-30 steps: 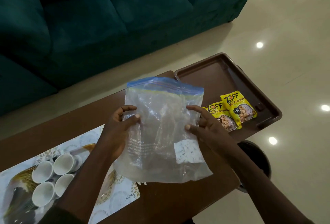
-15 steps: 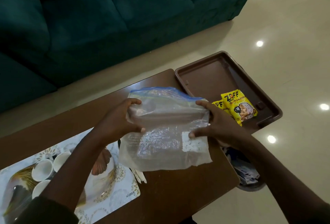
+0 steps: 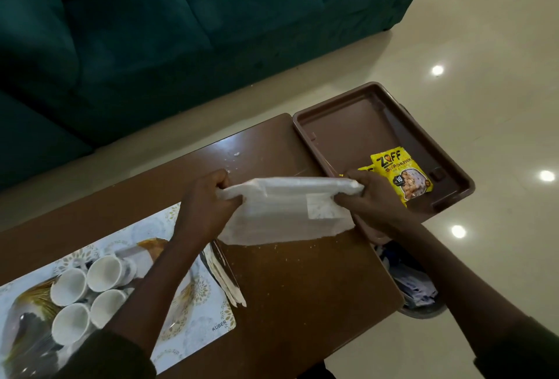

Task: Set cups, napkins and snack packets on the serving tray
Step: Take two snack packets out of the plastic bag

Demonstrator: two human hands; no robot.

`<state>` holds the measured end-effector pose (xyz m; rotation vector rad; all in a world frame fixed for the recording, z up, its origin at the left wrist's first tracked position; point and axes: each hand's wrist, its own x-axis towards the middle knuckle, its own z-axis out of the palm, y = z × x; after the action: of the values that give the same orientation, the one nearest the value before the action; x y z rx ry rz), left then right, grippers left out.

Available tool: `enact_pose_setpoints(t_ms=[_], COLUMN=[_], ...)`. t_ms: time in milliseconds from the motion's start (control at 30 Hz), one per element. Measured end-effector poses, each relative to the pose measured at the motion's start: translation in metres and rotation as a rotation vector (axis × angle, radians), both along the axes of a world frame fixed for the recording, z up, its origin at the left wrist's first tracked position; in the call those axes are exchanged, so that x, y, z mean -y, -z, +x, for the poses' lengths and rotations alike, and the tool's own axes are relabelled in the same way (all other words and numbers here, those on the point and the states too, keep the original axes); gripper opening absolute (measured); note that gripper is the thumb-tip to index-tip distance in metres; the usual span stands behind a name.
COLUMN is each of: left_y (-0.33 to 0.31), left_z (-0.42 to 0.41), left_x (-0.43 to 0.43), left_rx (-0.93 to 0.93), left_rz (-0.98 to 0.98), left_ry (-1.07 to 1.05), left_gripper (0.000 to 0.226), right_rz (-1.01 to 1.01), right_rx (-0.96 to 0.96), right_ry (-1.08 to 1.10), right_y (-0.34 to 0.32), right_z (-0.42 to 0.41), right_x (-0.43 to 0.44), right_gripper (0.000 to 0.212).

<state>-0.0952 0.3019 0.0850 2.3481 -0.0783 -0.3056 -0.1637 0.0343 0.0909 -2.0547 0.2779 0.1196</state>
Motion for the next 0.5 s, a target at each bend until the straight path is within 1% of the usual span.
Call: enact_pose_setpoints(t_ms=[33, 67, 100, 133, 167, 200, 233, 267, 333, 367, 400, 433, 467, 500], left_y=[0.000, 0.001, 0.002, 0.002, 0.002, 0.001, -0.001, -0.002, -0.005, -0.007, -0.007, -0.005, -0.004, -0.002], left_z=[-0.003, -0.007, -0.011, -0.015, -0.018, -0.020, -0.021, -0.021, -0.022, -0.023, -0.025, -0.028, -0.032, -0.036], left_x=[0.006, 0.013, 0.020, 0.026, 0.032, 0.037, 0.041, 0.042, 0.044, 0.045, 0.047, 0.052, 0.060, 0.068], left_rx=[0.003, 0.006, 0.015, 0.030, 0.036, 0.029, 0.001, -0.058, -0.299, -0.429, -0.523, -0.557, -0.539, -0.481], left_rz=[0.029, 0.050, 0.051, 0.040, 0.023, -0.003, -0.050, -0.113, -0.306, -0.407, -0.480, -0.505, -0.488, -0.415], left_ry=[-0.010, -0.014, -0.012, -0.008, -0.019, -0.048, -0.102, -0.169, -0.241, -0.232, -0.198, -0.163, -0.154, -0.165], left_gripper=[0.026, 0.022, 0.021, 0.024, 0.027, 0.026, 0.024, 0.029, 0.064, 0.082, 0.094, 0.097, 0.093, 0.085], right_rz=[-0.040, -0.096, -0.138, -0.165, -0.197, -0.241, -0.293, -0.343, -0.447, -0.491, -0.525, -0.553, -0.568, -0.564], right_rx=[-0.007, -0.007, 0.009, 0.043, 0.078, 0.110, 0.137, 0.165, 0.226, 0.240, 0.255, 0.276, 0.300, 0.325], right_ry=[0.066, 0.137, 0.184, 0.195, 0.173, 0.146, 0.133, 0.123, 0.115, 0.103, 0.093, 0.087, 0.092, 0.106], right_y=[0.005, 0.009, 0.013, 0.015, 0.015, 0.017, 0.017, 0.017, 0.016, 0.014, 0.011, 0.008, 0.005, 0.002], right_z=[0.000, 0.000, 0.000, 0.001, 0.002, 0.003, 0.003, 0.003, 0.002, 0.001, 0.000, -0.001, -0.001, -0.001], right_x=[-0.003, -0.007, -0.012, -0.017, -0.023, -0.027, -0.028, -0.027, -0.023, -0.023, -0.026, -0.029, -0.034, -0.039], right_gripper=[0.004, 0.011, 0.012, 0.019, 0.032, 0.036, 0.034, 0.030, 0.024, 0.020, 0.018, 0.019, 0.021, 0.022])
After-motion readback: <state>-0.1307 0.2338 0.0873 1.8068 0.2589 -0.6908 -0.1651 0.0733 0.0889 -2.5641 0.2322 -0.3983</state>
